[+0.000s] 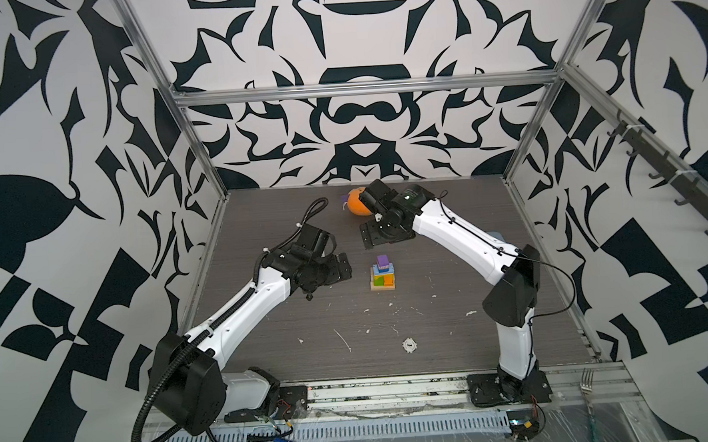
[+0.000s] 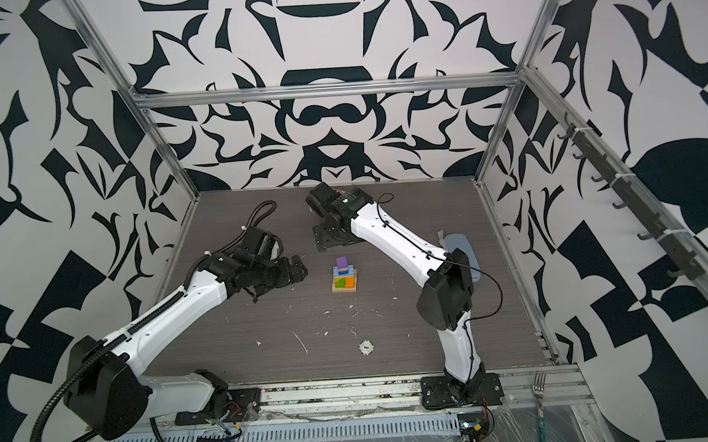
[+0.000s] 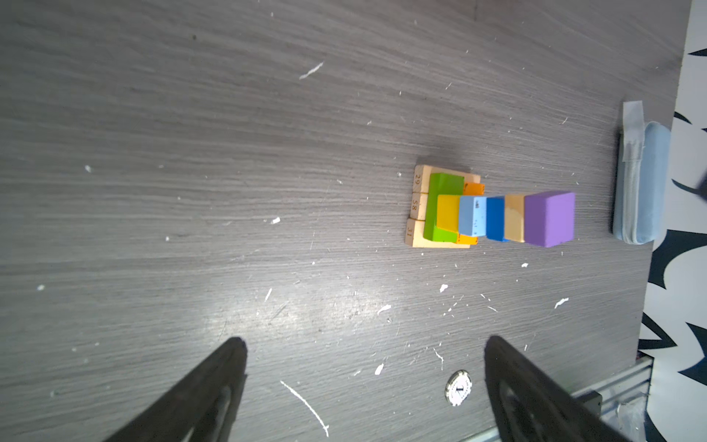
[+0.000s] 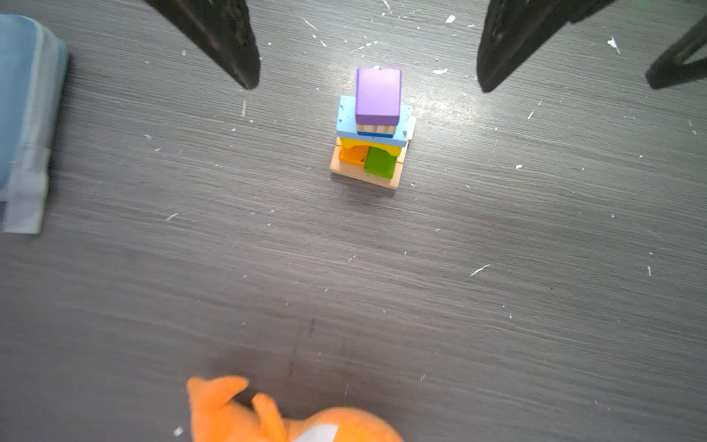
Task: Build the wood block tower
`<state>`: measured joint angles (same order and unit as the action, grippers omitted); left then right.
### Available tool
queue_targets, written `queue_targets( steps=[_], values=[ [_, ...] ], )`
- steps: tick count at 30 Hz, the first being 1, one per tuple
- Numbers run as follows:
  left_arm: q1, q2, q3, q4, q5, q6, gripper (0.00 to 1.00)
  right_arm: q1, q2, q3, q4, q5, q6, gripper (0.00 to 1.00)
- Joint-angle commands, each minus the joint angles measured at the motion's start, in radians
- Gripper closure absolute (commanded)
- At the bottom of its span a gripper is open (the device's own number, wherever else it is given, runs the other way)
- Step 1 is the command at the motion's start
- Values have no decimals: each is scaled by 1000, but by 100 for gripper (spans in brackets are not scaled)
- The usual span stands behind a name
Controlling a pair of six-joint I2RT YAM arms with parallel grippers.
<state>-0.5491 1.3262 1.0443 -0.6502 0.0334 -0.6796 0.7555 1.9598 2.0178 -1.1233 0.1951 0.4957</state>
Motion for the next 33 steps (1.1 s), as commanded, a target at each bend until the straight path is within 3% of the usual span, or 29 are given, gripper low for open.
queue_targets(
  steps=[1, 7, 14, 18, 21, 26, 33],
  values=[
    [27, 6, 40, -27, -22, 35, 0, 4, -78, -49, 42, 90, -54, 6],
    [100, -18, 49, 23, -24, 60, 0, -35, -298, -329, 243, 114, -95, 2],
    [184, -111, 10, 131, -107, 178, 0, -183, -572, -691, 451, 91, -127, 1],
    [191, -192, -77, 256, -236, 286, 0, -254, -697, -905, 587, 151, -140, 1],
    [215, -228, -134, 338, -267, 351, 0, -303, -781, -1044, 671, 154, -133, 1],
    [322, -215, -219, 424, -217, 368, 0, -312, -892, -1242, 873, 237, -212, 1],
    [380, -212, -464, 770, -243, 478, 0, -315, -967, -1467, 1151, 317, -397, 1]
  ],
)
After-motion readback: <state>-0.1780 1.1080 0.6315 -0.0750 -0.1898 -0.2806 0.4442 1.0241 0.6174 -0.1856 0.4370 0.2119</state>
